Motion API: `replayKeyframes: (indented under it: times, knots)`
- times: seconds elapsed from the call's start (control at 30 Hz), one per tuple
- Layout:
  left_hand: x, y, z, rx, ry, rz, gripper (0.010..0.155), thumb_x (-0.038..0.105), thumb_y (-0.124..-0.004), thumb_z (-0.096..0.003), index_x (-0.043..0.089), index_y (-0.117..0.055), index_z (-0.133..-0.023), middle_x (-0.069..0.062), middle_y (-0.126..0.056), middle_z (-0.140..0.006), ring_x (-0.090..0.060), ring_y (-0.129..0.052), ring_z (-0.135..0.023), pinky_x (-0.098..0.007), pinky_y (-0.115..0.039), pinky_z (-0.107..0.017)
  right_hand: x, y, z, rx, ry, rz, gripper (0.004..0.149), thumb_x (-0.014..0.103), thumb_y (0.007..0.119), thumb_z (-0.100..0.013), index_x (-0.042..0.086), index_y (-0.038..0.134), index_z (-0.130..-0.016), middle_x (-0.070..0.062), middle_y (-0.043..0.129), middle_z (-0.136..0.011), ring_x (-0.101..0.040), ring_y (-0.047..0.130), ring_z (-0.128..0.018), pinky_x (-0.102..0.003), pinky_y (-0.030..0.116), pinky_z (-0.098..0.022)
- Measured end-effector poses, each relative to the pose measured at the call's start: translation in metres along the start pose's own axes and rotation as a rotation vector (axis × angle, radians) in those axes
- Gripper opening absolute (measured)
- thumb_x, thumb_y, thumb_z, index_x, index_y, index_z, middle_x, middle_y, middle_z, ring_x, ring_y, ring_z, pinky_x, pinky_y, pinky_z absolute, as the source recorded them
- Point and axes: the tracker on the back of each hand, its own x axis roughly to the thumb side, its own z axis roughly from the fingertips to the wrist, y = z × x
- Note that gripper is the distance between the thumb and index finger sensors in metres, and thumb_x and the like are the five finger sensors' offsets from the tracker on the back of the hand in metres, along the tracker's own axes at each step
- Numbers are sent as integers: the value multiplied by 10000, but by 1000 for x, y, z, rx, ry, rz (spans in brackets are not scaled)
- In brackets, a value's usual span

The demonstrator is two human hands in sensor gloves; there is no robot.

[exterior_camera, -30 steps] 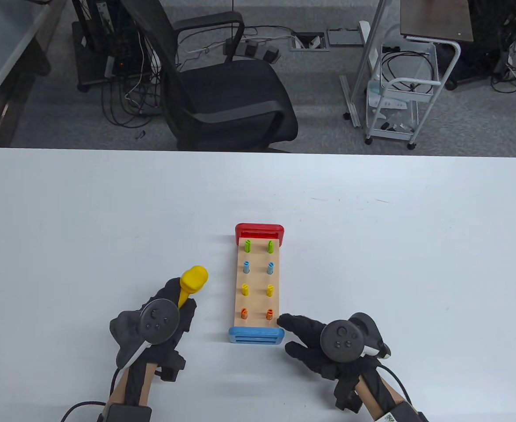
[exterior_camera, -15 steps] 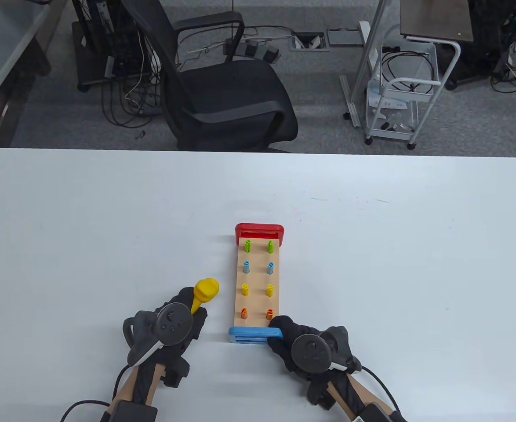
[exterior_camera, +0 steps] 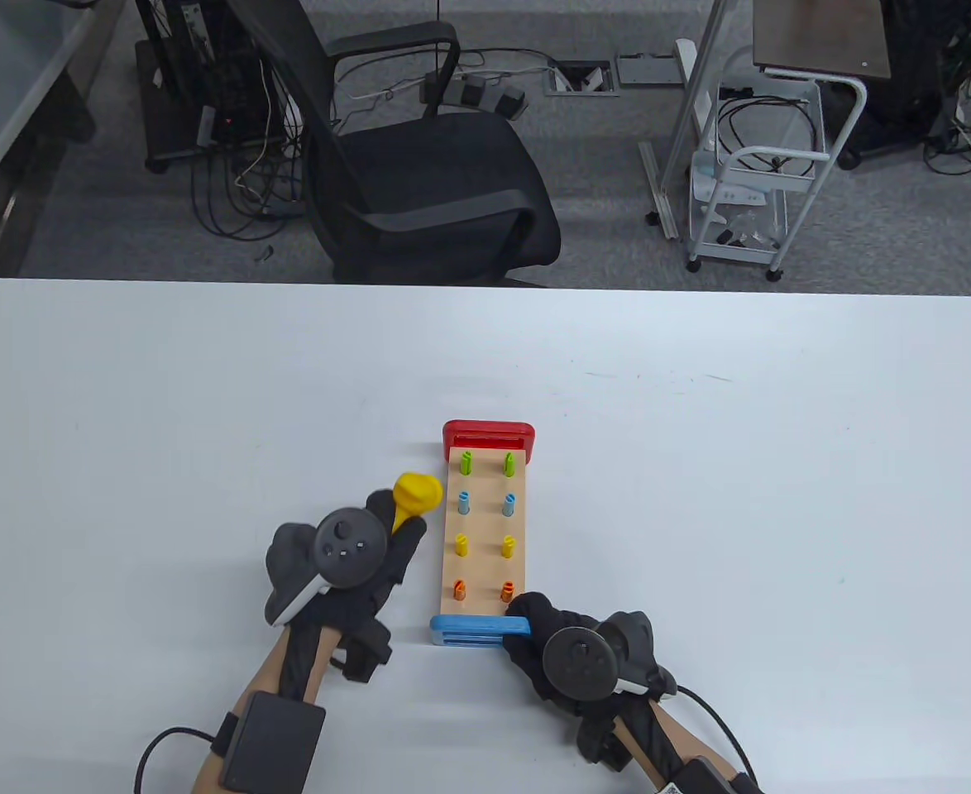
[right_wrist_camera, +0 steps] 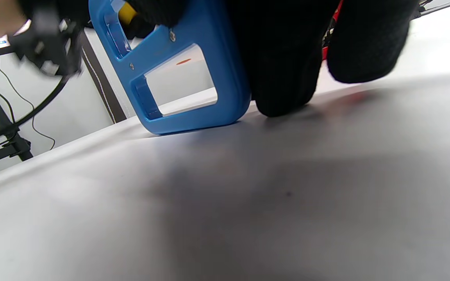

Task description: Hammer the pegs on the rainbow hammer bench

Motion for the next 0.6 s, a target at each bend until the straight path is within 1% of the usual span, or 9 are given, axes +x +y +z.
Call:
replayKeyframes:
  times: [0.1, 0.2, 0.23, 0.3, 0.37, 0.43, 0.53, 0.57, 0.6]
  knots:
    - [15, -1, -30, 0, -23, -32, 698, 498, -539, -585, -16, -596, -1054, -104, -964, -730, -230, -1041, -399, -318, -889, -259, 0, 0, 0, 3, -1, 0, 511, 331, 533, -632, 13, 358, -992, -246, 774, -969, -431, 861, -765, -661, 704, -582]
    - [13, -24, -52, -224, 11, -250, 695, 512, -503, -575, 5, -604, -1039, -61, -976, -698, -185, -1048, -368, -288, -896, -237, 0, 1, 0, 4, 2, 2, 511, 331, 531, -633, 13, 356, -993, -247, 772, -970, -434, 859, -766, -660, 704, -582]
    - [15, -18, -55, -183, -8, -226, 694, 508, -518, -575, -7, -629, -1027, -71, -989, -674, -190, -1050, -340, -290, -895, -216, 0, 1, 0, 3, 1, 1, 512, 330, 532, -632, 11, 357, -992, -248, 773, -969, -433, 859, -766, -660, 704, -582]
    - [22, -5, -60, -247, -11, -227, 693, 504, -530, -581, -12, -634, -1032, -91, -986, -680, -217, -1041, -347, -309, -884, -227, 0, 1, 0, 4, 0, -1, 512, 330, 531, -633, 11, 355, -993, -250, 771, -969, -437, 856, -766, -660, 702, -583]
    - [26, 8, -58, -125, -52, -174, 693, 504, -532, -579, -10, -634, -1033, -93, -986, -682, -221, -1041, -350, -312, -884, -231, 0, 1, -1, 6, -4, -4, 511, 331, 531, -633, 13, 355, -993, -250, 769, -970, -436, 855, -765, -660, 700, -585]
    - [24, 3, -58, -81, -64, -145, 693, 500, -539, -577, -11, -631, -1035, -104, -984, -689, -236, -1038, -356, -324, -880, -235, -1, 1, -1, 7, -8, -9, 512, 333, 532, -633, 16, 354, -994, -250, 769, -969, -437, 854, -765, -661, 698, -585]
    - [13, -21, -64, -290, -42, -383, 693, 532, -476, -569, 31, -615, -1027, -21, -983, -677, -143, -1055, -347, -258, -905, -225, 0, 1, -1, 9, -7, -7, 511, 333, 531, -634, 17, 353, -994, -250, 769, -970, -436, 853, -767, -661, 697, -586]
    - [14, -15, -62, -209, -66, -319, 693, 518, -518, -568, 4, -661, -1011, -58, -1005, -641, -185, -1052, -307, -282, -895, -196, 0, 1, -1, 9, -6, -6, 512, 332, 531, -634, 16, 353, -994, -252, 769, -969, -436, 854, -766, -661, 697, -587]
    - [18, -10, -63, -220, -47, -276, 691, 513, -530, -567, 2, -666, -1012, -77, -1005, -643, -205, -1047, -310, -301, -887, -202, 0, 1, -1, 10, -6, -5, 512, 333, 530, -634, 16, 353, -994, -253, 767, -971, -436, 853, -769, -661, 698, -586]
